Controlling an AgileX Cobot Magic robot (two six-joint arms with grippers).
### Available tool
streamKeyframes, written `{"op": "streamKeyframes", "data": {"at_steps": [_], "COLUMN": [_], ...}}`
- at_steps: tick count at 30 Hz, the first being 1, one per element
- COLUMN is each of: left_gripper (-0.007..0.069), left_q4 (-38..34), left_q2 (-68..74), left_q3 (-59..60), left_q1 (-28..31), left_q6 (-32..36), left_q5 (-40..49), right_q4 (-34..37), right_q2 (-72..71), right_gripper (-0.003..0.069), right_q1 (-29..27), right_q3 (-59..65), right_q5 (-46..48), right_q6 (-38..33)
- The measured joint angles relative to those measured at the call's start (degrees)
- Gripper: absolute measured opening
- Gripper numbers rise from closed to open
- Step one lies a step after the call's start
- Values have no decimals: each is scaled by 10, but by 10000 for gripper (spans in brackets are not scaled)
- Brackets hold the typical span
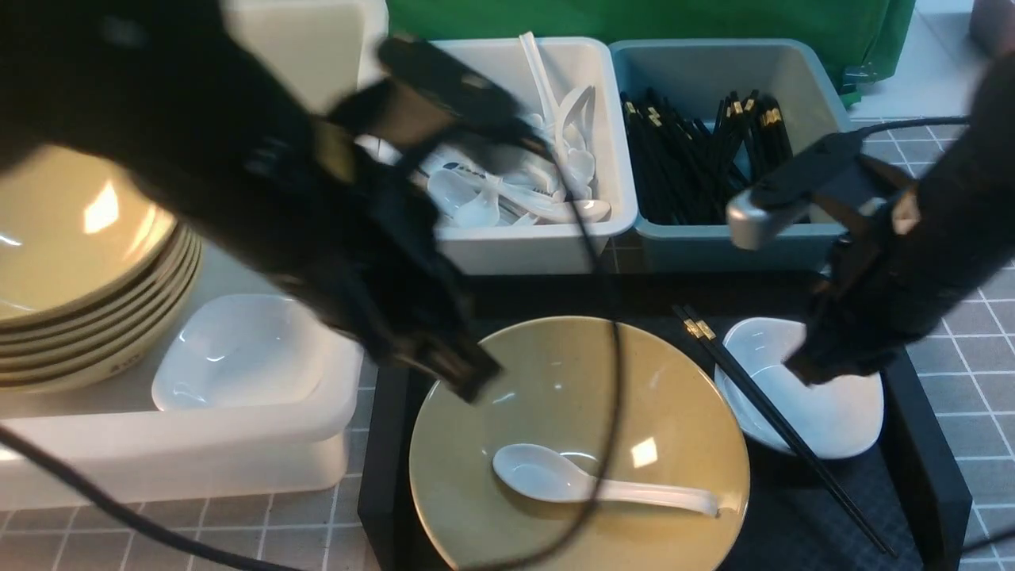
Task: On grey table put chopsticks spoon bowls plates into blue grey white boxes.
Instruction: 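Move the grippers toward the tableware on the black tray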
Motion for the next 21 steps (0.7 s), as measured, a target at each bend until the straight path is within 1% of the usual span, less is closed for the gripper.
{"op": "streamKeyframes", "data": {"at_steps": [3,5,7,13,21], "left_gripper": [-15,-15,-15,-15,-15], "left_q4": [-2,-2,-2,-2,-2], "left_q2": [16,19,20,20,20], "left_q3": [-1,-1,-1,-2,-2], "left_q1": [-19,-21,-21,-21,-21], "left_q6": [2,3,3,3,3], "left_q5": [-5,-7,-12,-33,-57], "right_q4": [0,1,2,13,13], "right_q2": [41,59,76,107,137], "right_gripper": [400,435,455,461,461], "right_q1": [-7,-9,-10,-10,-10], "right_q3": [-11,-14,-14,-15,-15], "right_q5": [-18,-22,-28,-58,-67], "right_q6": [10,10,10,10,11]}}
